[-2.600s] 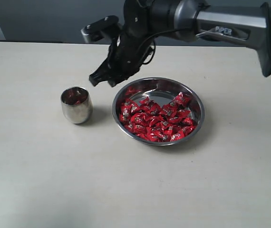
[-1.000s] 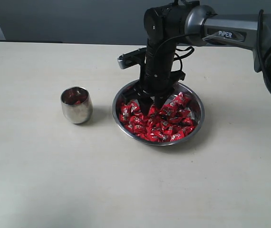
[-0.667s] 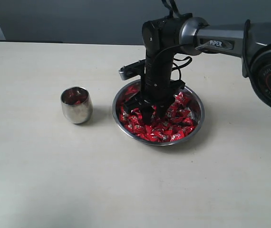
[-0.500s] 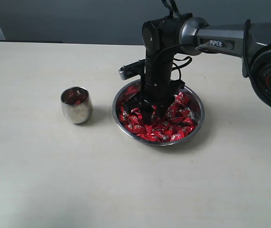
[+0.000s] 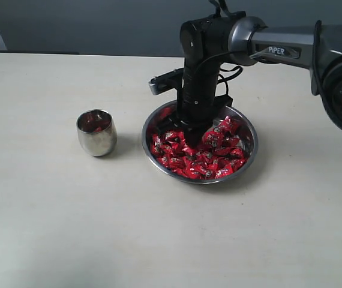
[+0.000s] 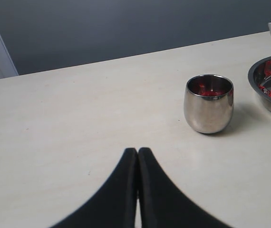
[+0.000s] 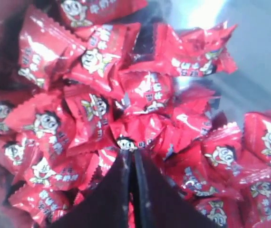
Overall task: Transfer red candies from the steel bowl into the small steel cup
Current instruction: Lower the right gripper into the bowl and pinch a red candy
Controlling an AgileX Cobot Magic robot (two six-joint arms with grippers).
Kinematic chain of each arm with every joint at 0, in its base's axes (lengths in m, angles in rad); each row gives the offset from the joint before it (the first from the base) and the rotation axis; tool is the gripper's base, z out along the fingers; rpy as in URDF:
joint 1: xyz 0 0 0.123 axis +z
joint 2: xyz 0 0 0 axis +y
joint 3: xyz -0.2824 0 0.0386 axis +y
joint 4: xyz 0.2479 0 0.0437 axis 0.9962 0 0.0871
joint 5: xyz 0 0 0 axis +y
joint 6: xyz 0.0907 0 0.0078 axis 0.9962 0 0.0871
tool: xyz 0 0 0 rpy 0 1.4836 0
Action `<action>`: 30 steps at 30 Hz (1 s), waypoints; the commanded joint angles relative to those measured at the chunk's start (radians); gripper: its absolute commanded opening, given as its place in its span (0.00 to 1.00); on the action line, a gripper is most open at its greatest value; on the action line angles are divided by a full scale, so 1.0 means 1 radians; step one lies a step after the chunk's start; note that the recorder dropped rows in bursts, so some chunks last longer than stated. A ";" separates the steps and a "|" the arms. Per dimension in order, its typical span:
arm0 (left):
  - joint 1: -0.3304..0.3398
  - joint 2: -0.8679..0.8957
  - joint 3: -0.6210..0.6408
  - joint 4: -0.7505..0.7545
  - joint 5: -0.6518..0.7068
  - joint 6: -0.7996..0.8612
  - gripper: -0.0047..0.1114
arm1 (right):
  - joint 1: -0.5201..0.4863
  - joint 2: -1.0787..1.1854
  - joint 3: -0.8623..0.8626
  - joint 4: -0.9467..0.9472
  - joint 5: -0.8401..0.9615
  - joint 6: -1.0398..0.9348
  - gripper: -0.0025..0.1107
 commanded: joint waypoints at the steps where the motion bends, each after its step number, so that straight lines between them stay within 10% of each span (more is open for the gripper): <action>1: -0.010 -0.004 -0.001 0.000 -0.007 -0.006 0.04 | -0.005 -0.057 -0.003 -0.021 -0.014 -0.009 0.02; 14: -0.010 -0.004 -0.001 0.000 -0.007 -0.006 0.04 | -0.005 -0.104 -0.003 0.022 -0.023 -0.073 0.03; 22: -0.010 -0.004 -0.001 0.000 -0.007 -0.006 0.04 | -0.005 -0.104 -0.003 0.090 -0.044 -0.145 0.40; 30: -0.010 -0.004 -0.001 0.000 -0.007 -0.006 0.04 | -0.005 -0.054 -0.003 0.029 0.066 -0.113 0.35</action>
